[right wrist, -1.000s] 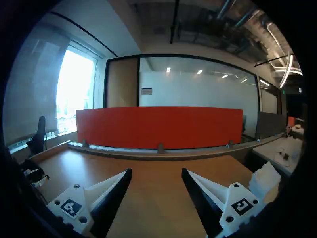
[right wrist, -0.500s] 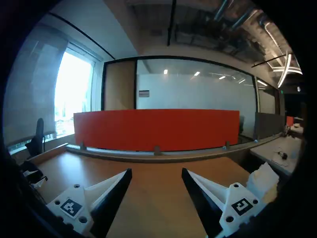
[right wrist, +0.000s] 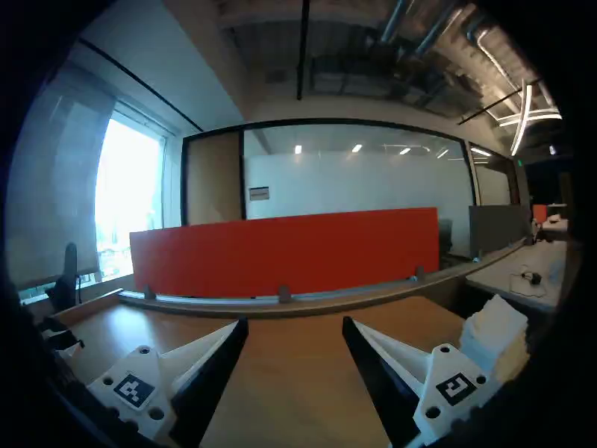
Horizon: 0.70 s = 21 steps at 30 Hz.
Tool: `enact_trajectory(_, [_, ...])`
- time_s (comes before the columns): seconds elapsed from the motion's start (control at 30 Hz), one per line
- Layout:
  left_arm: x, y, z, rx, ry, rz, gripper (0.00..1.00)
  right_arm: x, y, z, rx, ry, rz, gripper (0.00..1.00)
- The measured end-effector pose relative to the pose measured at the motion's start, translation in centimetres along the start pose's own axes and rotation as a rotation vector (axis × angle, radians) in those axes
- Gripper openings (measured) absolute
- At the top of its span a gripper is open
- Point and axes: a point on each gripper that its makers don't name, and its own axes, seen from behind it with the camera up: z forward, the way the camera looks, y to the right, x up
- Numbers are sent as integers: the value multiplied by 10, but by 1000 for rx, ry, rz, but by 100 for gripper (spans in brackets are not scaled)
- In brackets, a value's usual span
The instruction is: Fold towel
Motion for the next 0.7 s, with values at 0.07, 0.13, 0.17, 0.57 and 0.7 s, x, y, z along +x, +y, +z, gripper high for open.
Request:
enact_trajectory(0.07, [-1, 1, 0, 0, 0, 0, 94, -3, 4, 0, 6, 11, 7, 98])
enact_trajectory(0.13, [-2, 1, 1, 0, 1, -1, 94, -7, 8, 1, 4, 22, 5, 98])
enact_trajectory(0.17, [-2, 1, 1, 0, 1, -1, 94, -9, 11, 1, 3, 27, 4, 98])
enact_trajectory(0.57, [-6, 4, 2, 0, 1, -2, 94, -44, 38, 0, -16, 41, -1, 98])
enact_trajectory(0.7, [-6, 4, 2, 0, 2, -2, 94, -54, 42, -1, -22, 41, -12, 98])
